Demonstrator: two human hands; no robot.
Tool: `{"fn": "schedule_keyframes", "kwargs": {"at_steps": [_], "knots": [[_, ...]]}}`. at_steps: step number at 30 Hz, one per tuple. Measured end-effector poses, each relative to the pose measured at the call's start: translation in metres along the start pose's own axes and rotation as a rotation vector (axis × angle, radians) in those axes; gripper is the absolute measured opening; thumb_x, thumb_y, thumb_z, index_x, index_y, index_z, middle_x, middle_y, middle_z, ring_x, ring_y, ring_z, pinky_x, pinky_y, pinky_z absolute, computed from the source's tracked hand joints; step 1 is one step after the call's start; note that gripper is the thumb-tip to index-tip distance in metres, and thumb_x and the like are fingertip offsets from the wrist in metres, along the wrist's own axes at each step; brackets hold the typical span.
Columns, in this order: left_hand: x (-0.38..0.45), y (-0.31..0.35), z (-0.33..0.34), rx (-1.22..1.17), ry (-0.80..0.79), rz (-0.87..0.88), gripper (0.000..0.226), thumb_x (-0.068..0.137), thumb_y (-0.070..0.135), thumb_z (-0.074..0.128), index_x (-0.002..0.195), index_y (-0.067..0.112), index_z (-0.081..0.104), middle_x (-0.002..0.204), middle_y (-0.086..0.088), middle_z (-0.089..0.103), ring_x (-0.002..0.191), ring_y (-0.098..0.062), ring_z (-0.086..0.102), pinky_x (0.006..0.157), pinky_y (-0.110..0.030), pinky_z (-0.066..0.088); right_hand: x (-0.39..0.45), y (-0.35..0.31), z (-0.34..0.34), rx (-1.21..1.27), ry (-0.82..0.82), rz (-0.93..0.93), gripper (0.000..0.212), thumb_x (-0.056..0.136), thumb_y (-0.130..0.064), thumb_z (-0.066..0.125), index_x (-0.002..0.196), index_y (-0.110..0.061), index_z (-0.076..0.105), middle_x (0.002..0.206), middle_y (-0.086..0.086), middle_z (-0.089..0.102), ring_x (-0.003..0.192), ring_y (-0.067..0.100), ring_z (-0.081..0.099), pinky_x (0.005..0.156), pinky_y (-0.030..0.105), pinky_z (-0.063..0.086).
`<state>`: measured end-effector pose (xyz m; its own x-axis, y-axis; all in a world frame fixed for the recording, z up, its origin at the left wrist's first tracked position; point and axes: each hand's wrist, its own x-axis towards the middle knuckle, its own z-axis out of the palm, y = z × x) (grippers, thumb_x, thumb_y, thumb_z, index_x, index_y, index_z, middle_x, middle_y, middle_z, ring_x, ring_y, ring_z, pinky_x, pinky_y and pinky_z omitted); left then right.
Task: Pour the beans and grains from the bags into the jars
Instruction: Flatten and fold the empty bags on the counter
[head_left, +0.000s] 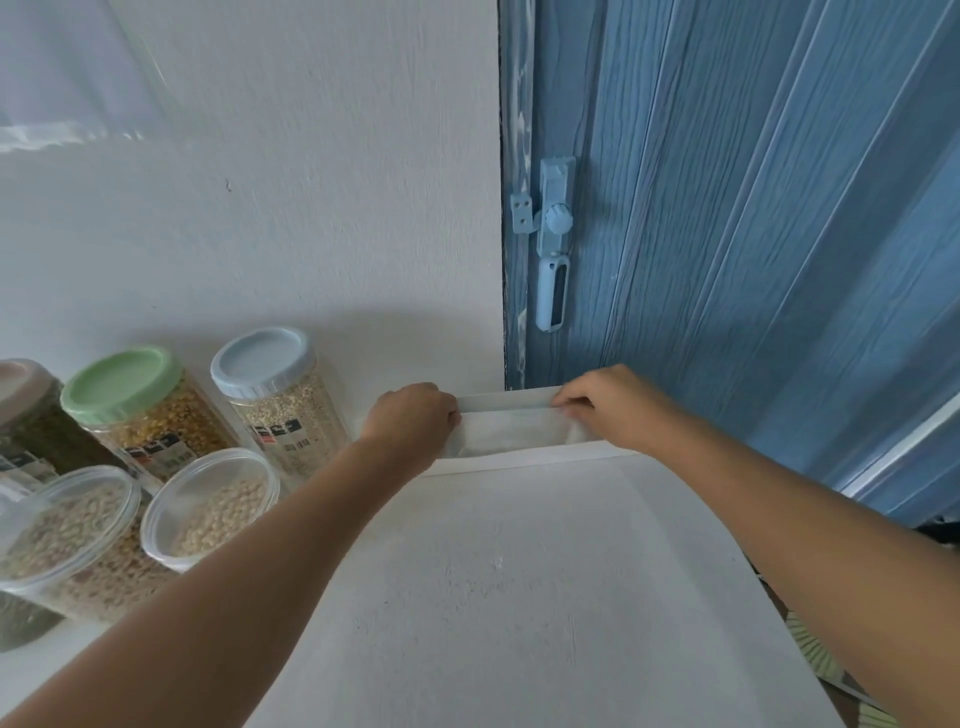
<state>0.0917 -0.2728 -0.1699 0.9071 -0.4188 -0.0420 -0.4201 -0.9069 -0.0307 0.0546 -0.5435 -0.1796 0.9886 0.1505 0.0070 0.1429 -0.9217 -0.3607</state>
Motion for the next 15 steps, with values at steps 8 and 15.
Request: {"fn": "schedule_keyframes", "kwargs": {"at_steps": [8,15], "knots": [[-0.018,0.001,0.005,-0.198,0.167,0.154,0.02,0.103,0.03,0.063,0.11,0.016,0.075,0.108,-0.002,0.067,0.095,-0.023,0.065,0.076,-0.032,0.049,0.012,-0.006,-0.003,-0.029,-0.012,0.109,0.019,0.099,-0.019,0.065,0.103,-0.031,0.079,0.107,-0.014,0.074,0.1,0.014,0.068,0.089,0.04,0.058],[-0.02,-0.006,0.009,-0.357,-0.013,0.023,0.038,0.096,0.048,0.07,0.122,0.022,0.078,0.119,0.0,0.073,0.107,-0.019,0.066,0.09,-0.03,0.053,-0.003,-0.009,0.014,-0.184,0.377,0.035,0.005,0.093,-0.024,0.074,0.089,-0.023,0.074,0.088,-0.004,0.057,0.077,0.02,0.057,0.061,0.03,0.04]]}}
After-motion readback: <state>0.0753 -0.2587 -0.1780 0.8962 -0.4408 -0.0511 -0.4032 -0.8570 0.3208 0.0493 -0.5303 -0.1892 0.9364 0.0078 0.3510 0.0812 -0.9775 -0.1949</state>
